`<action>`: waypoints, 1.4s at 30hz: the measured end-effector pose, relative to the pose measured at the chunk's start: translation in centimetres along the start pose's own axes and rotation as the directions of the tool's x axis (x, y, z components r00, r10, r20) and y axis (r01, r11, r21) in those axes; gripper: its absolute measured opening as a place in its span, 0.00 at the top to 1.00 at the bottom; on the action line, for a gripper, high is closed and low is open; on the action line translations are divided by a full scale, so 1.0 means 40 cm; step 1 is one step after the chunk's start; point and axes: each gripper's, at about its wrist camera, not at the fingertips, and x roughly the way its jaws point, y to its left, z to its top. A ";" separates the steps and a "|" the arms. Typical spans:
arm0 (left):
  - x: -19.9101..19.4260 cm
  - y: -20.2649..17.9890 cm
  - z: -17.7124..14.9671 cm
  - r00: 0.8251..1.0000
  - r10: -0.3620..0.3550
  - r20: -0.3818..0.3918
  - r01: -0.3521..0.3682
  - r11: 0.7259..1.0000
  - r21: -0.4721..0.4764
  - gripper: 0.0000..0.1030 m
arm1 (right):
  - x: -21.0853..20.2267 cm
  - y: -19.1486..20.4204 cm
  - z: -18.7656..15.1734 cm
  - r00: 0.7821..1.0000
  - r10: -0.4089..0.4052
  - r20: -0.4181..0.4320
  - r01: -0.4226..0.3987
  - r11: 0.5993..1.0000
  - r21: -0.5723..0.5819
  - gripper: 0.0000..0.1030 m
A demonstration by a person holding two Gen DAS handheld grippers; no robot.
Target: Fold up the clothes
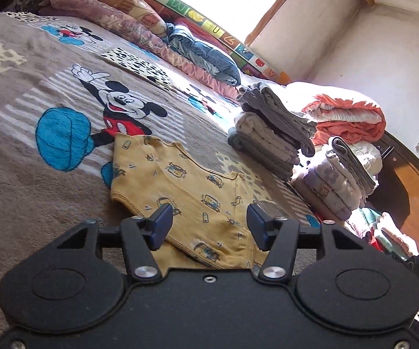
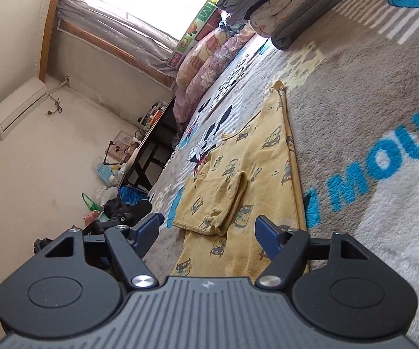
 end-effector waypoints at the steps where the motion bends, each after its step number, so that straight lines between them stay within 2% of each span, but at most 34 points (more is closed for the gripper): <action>1: -0.009 0.008 -0.001 1.000 0.003 0.006 -0.003 1.000 -0.012 0.45 | 0.013 0.001 0.006 1.000 -0.001 -0.007 0.001 1.000 0.028 0.29; 3: -0.029 0.023 -0.002 1.000 0.000 0.021 0.001 0.999 -0.036 0.42 | 0.053 0.007 0.019 1.000 -0.003 -0.029 0.005 0.996 0.084 0.29; 8: -0.079 0.056 0.002 0.996 -0.001 0.085 0.008 0.997 -0.079 0.39 | 0.149 0.037 0.045 0.988 -0.139 -0.066 0.143 0.989 0.049 0.29; 12: -0.102 0.082 0.012 0.994 -0.010 0.106 0.023 0.992 -0.122 0.37 | 0.204 0.037 0.063 0.982 -0.177 -0.067 0.181 0.982 0.053 0.29; 16: -0.109 0.103 0.018 0.994 -0.022 0.111 0.041 0.985 -0.168 0.37 | 0.241 0.048 0.079 0.972 -0.225 -0.065 0.225 0.974 -0.005 0.31; 21: -0.102 0.110 0.019 0.994 -0.029 0.102 0.048 0.981 -0.188 0.37 | 0.257 0.042 0.081 0.966 -0.253 -0.046 0.252 0.967 -0.027 0.45; 23: -0.097 0.110 0.019 0.996 -0.032 0.088 0.048 0.980 -0.191 0.37 | 0.262 0.050 0.077 0.961 -0.273 -0.049 0.269 0.961 -0.072 0.57; 25: -0.092 0.110 0.017 0.997 -0.028 0.075 0.042 0.980 -0.193 0.37 | 0.266 0.055 0.072 0.956 -0.288 -0.048 0.282 0.954 -0.105 0.63; 26: -0.090 0.110 0.015 0.997 -0.026 0.068 0.039 0.980 -0.193 0.37 | 0.267 0.060 0.072 0.954 -0.297 -0.045 0.290 0.949 -0.125 0.74; 28: -0.086 0.111 0.012 0.998 -0.022 0.056 0.032 0.981 -0.192 0.37 | 0.264 0.075 0.066 0.948 -0.317 -0.026 0.307 0.934 -0.180 0.83; 33: -0.077 0.115 0.006 1.000 0.005 0.029 0.001 0.980 -0.198 0.37 | 0.235 0.122 0.058 0.959 -0.283 0.019 0.279 0.929 -0.244 0.87; 36: -0.065 0.112 0.001 0.999 0.034 0.002 -0.033 0.983 -0.182 0.37 | 0.208 0.147 0.067 0.971 -0.237 0.032 0.238 0.942 -0.237 0.87; 42: -0.037 0.058 -0.023 0.996 0.059 -0.067 -0.061 0.998 -0.025 0.37 | 0.157 0.154 0.121 0.980 -0.190 0.060 0.197 0.965 -0.171 0.87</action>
